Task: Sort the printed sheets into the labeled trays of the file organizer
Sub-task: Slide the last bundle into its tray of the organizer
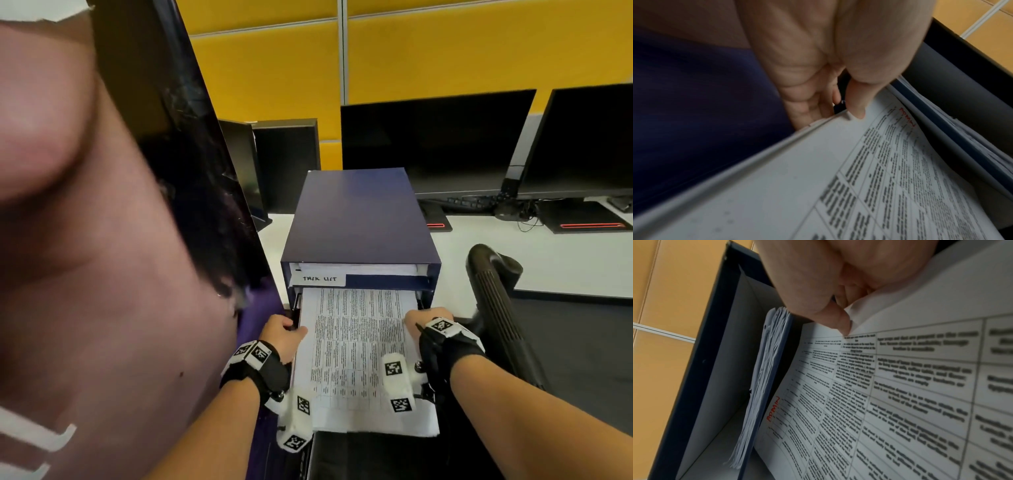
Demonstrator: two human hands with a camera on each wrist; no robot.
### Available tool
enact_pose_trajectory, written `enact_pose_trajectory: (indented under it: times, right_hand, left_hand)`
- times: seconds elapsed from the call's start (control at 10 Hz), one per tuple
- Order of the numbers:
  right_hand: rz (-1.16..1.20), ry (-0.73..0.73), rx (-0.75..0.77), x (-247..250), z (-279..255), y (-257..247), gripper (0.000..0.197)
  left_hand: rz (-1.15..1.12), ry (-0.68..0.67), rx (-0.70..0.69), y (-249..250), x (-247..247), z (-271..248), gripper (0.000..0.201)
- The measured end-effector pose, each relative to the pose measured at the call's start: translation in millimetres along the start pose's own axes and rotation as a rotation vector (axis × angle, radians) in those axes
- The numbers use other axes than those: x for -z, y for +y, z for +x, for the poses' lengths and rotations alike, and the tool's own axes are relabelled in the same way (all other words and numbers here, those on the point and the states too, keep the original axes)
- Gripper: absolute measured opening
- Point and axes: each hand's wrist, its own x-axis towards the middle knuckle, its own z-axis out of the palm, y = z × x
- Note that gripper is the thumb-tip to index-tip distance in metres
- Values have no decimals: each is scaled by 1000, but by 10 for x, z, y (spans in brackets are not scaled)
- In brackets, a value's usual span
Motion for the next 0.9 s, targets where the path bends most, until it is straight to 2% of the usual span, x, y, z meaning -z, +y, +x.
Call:
enact_pose_trajectory:
  times: [0.1, 0.2, 0.3, 0.4, 0.5, 0.6, 0.7, 0.8, 0.9]
  right_hand:
    - [13, 9, 0, -17, 50, 5, 43]
    - [-13, -10, -7, 1, 8, 10, 44]
    - [-27, -30, -7, 8, 14, 27, 39]
    - [-71, -45, 5, 16, -92, 3, 45]
    - [-31, -75, 50, -8, -177, -6, 60]
    - [-88, -105, 2, 0, -259, 20, 62]
    - [-210, -166, -11, 9, -269, 87, 49]
    - [-347, -161, 9, 16, -301, 134, 48]
    - [-434, -121, 62, -9, -258, 99, 42]
  left_hand:
    - [-74, -156, 84, -19, 78, -165, 10]
    - [-9, -248, 63, -117, 115, -209, 15]
    - [53, -159, -29, -164, 132, -155, 21]
    - [98, -61, -103, -107, 159, -159, 22]
    - [52, -15, -113, -31, 153, -132, 22]
    - [11, 13, -120, 67, 108, -94, 21]
    - [-53, 58, -118, 144, 53, -59, 26]
    - [-116, 92, -121, 207, 16, -59, 15]
    - [-108, 0, -72, 210, 41, -96, 14]
